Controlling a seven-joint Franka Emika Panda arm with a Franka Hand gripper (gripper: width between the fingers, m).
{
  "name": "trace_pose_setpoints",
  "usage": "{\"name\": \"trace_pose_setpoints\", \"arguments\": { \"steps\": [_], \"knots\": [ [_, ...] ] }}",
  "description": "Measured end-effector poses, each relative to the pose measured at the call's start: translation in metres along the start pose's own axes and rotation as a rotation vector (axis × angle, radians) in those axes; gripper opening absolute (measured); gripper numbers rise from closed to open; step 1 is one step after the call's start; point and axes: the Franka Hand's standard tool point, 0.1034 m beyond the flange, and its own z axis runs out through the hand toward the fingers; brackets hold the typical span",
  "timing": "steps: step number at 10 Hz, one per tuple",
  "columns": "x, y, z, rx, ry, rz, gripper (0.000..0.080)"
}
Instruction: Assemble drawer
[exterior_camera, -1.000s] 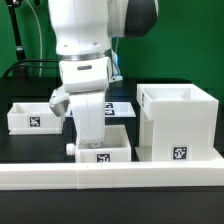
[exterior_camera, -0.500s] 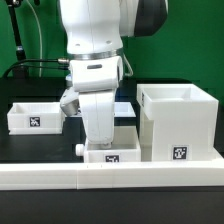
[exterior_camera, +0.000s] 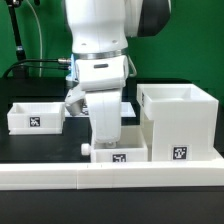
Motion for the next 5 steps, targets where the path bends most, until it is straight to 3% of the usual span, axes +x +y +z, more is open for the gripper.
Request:
{"name": "trace_pose_setpoints", "arguments": {
  "steps": [5],
  "knots": [
    [-0.0007, -0.0021, 0.0024, 0.005, -0.001, 0.032, 0.0042]
  ]
}}
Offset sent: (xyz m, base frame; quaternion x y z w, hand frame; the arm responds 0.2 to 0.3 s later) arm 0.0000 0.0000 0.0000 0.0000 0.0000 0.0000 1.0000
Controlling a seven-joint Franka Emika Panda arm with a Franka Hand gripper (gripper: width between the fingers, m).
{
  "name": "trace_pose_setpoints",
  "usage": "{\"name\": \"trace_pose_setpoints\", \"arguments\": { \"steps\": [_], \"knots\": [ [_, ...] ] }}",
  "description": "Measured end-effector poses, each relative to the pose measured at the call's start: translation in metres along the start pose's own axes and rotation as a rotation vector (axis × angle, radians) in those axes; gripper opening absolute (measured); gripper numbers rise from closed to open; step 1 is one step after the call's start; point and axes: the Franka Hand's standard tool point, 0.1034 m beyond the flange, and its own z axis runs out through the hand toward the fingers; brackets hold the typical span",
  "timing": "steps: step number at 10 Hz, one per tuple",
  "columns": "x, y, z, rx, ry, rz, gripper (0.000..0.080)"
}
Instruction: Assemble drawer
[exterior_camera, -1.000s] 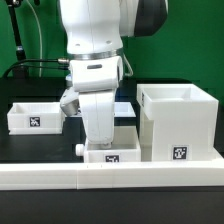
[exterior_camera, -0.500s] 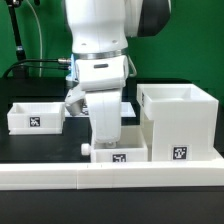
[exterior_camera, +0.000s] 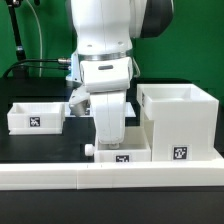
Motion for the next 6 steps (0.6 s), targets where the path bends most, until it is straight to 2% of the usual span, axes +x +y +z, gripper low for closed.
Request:
{"name": "trace_pose_setpoints", "arguments": {
  "steps": [6],
  "knots": [
    [0.0014, -0.0037, 0.0017, -0.011, -0.014, -0.040, 0.0042]
  ]
}}
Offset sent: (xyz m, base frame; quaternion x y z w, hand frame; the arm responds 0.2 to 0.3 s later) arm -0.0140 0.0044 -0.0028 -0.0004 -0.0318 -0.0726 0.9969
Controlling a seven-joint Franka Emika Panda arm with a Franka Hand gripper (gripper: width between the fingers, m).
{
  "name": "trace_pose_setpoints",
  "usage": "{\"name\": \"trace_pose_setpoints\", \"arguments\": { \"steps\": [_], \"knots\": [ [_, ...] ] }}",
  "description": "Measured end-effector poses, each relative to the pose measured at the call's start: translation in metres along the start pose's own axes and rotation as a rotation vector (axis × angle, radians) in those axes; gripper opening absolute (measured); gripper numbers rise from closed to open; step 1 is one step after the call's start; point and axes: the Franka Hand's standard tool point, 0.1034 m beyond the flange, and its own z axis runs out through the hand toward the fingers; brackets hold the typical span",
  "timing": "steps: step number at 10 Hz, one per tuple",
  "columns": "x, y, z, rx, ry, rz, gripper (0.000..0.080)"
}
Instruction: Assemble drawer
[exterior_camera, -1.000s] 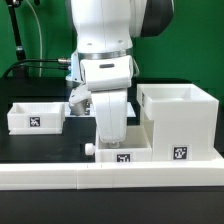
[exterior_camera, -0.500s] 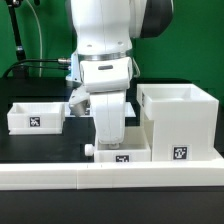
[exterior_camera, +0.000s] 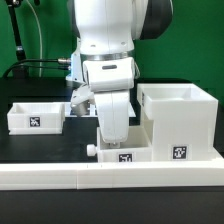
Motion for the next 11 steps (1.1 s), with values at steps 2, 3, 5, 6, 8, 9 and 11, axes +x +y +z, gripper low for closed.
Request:
{"name": "trace_pose_setpoints", "arguments": {
  "steps": [2, 3, 5, 6, 8, 9, 11],
  "knots": [
    [-0.002, 0.000, 0.000, 0.000, 0.000, 0.008, 0.0042],
    [-0.002, 0.000, 0.000, 0.000, 0.000, 0.006, 0.0042],
    [0.006, 0.003, 0.000, 0.001, -0.001, -0.013, 0.0042],
    [0.010, 0.004, 0.000, 0.001, -0.007, -0.034, 0.0042],
    [0.014, 0.005, -0.001, -0.001, -0.017, -0.041, 0.0042],
    [0.015, 0.005, -0.001, 0.001, -0.020, -0.038, 0.0042],
    [0.014, 0.005, -0.001, 0.002, -0.020, -0.035, 0.0046]
  ]
}}
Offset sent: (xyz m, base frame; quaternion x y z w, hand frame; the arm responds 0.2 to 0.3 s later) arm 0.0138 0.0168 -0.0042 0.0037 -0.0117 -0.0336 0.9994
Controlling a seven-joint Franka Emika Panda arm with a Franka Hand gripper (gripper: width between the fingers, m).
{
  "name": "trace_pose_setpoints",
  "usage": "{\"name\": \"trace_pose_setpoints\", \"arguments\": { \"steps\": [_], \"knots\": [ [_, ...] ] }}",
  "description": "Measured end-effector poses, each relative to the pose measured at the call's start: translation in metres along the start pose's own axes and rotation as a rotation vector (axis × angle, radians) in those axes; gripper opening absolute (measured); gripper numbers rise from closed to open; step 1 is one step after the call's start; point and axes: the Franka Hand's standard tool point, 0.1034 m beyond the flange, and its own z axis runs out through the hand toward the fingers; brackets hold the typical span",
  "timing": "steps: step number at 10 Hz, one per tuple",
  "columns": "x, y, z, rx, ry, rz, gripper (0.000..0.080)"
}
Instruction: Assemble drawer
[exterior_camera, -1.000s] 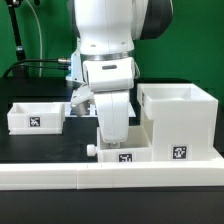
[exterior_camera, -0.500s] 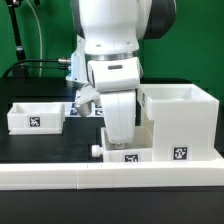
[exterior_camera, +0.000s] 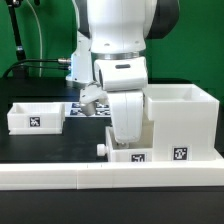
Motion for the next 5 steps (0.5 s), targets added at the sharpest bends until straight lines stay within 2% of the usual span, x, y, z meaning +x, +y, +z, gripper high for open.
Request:
{"name": "trace_pose_setpoints", "arguments": {
  "steps": [2, 3, 4, 5],
  "knots": [
    [0.000, 0.000, -0.001, 0.005, -0.001, -0.001, 0.0366],
    [0.002, 0.001, -0.007, 0.015, -0.004, -0.005, 0.0366],
    [0.003, 0.003, -0.015, 0.030, -0.009, -0.008, 0.0555],
    [0.001, 0.005, -0.023, 0.045, -0.016, -0.009, 0.0555]
  ]
}}
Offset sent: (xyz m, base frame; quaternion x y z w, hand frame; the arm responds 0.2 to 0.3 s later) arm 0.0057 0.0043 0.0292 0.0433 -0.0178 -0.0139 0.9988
